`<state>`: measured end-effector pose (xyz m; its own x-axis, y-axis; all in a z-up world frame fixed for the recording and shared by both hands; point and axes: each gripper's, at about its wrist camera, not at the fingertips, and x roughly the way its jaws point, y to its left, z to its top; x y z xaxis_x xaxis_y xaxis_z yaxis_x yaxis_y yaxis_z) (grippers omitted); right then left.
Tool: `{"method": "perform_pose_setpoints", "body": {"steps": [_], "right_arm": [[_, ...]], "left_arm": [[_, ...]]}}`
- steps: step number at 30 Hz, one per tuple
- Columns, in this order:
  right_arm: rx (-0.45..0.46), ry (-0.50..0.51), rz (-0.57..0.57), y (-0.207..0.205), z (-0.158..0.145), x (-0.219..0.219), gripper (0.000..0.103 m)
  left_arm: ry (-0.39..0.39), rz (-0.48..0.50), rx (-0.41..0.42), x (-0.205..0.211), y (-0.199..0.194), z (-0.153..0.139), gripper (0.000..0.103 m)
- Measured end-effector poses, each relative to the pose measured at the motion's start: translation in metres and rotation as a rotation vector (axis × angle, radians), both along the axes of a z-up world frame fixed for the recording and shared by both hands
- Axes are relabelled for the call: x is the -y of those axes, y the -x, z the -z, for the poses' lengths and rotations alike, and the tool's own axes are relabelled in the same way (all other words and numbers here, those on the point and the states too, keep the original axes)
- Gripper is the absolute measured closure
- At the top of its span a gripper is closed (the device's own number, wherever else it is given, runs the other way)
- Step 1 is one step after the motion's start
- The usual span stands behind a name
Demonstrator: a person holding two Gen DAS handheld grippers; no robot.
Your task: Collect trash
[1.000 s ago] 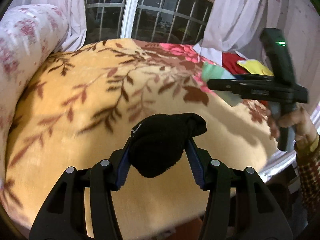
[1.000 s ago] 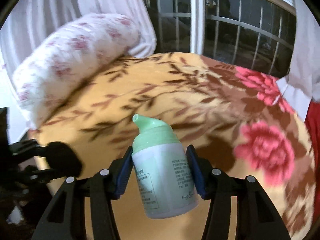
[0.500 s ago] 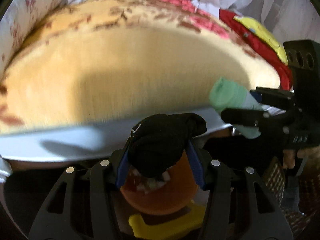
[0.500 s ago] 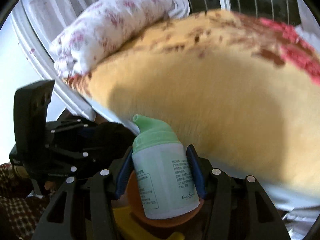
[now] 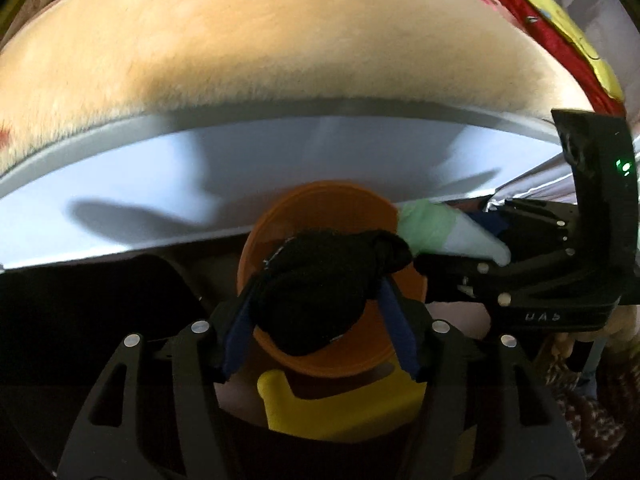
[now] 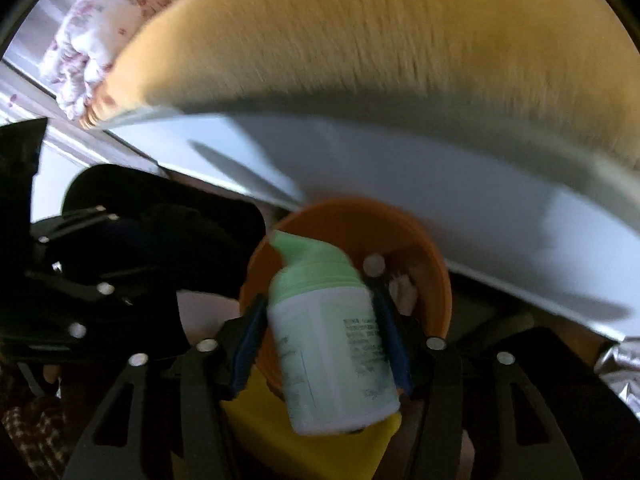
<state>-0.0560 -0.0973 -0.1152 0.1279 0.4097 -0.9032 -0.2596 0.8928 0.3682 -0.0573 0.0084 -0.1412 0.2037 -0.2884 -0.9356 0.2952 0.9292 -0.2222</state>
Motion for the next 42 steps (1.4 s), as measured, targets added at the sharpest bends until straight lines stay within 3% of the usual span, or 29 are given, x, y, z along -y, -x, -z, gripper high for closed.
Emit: {"method": "perform_pose_setpoints", "body": {"steps": [1,4,9,14,21,23,27,31,37,42], "right_arm": [[0.005,0.014,0.005,0.001,0.001,0.001,0.035],[0.028,0.031,0.009,0.002,-0.003,0.004,0.034],[0.089,0.012,0.039,0.002,-0.023,0.015,0.033],[0.19,-0.042,0.034,0.003,-0.059,0.021,0.031],[0.465,-0.113,0.054,0.003,-0.139,0.034,0.014],[0.552,-0.096,0.064,0.002,-0.16,0.033,0.004],[0.7,-0.022,0.078,-0.008,-0.193,0.037,0.004],[0.747,0.018,0.117,-0.025,-0.202,0.045,0.004],[0.805,-0.03,0.2,-0.044,-0.204,0.057,0.004],[0.86,0.067,0.251,-0.053,-0.208,0.064,0.004]], "left_arm": [[-0.004,-0.007,0.002,-0.001,0.0,-0.001,0.045],[-0.02,-0.02,0.027,-0.006,0.001,-0.005,0.037],[-0.034,-0.02,0.078,-0.005,0.0,-0.018,0.037],[-0.052,-0.024,0.189,-0.001,0.003,-0.04,0.036],[-0.05,-0.091,0.376,0.004,-0.014,-0.093,0.026],[-0.057,-0.109,0.426,0.007,-0.021,-0.104,0.024],[-0.081,-0.139,0.543,0.015,-0.032,-0.137,0.015],[-0.096,-0.177,0.64,0.023,-0.045,-0.164,0.013],[-0.111,-0.24,0.708,0.024,-0.057,-0.181,0.011],[-0.134,-0.274,0.732,0.023,-0.067,-0.185,0.011]]}}
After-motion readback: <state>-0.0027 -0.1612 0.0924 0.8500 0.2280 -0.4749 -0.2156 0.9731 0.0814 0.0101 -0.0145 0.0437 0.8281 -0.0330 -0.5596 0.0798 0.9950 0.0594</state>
